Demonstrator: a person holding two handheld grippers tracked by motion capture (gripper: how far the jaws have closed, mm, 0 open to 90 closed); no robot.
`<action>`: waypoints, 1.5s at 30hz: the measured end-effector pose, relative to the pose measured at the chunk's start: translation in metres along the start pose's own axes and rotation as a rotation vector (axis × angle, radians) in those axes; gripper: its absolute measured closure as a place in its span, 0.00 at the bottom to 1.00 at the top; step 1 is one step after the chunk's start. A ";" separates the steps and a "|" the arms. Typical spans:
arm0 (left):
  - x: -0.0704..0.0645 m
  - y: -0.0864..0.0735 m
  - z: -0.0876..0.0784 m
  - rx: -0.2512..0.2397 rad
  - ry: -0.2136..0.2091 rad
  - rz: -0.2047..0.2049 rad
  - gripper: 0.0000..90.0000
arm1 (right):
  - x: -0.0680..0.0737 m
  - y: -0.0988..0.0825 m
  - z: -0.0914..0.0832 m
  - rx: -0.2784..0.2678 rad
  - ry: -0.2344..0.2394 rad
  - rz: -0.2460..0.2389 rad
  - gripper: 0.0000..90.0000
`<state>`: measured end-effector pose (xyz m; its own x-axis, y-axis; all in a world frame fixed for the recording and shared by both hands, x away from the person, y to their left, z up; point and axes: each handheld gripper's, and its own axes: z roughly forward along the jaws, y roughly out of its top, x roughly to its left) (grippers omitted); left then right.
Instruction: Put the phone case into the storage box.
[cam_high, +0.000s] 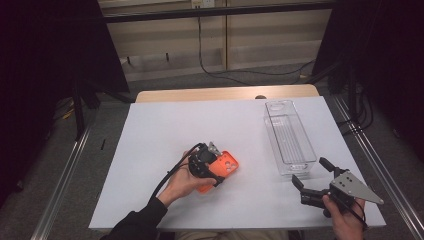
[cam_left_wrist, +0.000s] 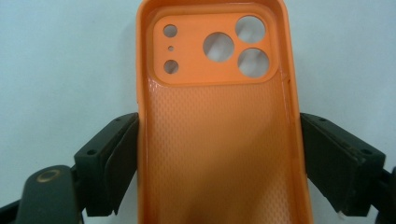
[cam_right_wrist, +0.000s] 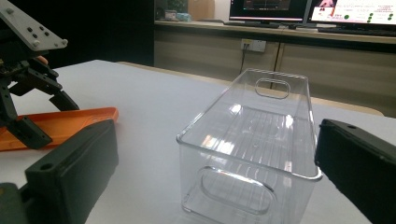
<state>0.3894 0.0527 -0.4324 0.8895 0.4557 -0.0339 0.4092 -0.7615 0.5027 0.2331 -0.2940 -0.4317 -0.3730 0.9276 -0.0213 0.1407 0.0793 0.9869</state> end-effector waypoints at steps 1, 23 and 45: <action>0.000 0.000 -0.001 -0.009 0.005 0.000 0.18 | 0.000 0.000 0.000 0.000 0.000 0.001 0.00; 0.004 -0.008 -0.019 -0.129 0.057 0.005 0.18 | 0.001 0.000 -0.001 -0.005 0.001 0.001 0.00; 0.009 -0.021 -0.034 -0.274 0.129 -0.044 0.18 | 0.002 0.002 0.002 -0.001 0.009 0.022 0.00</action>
<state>0.3819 0.0887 -0.4137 0.8316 0.5539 0.0403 0.3615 -0.5950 0.7178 0.2346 -0.2911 -0.4305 -0.3783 0.9257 0.0022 0.1479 0.0581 0.9873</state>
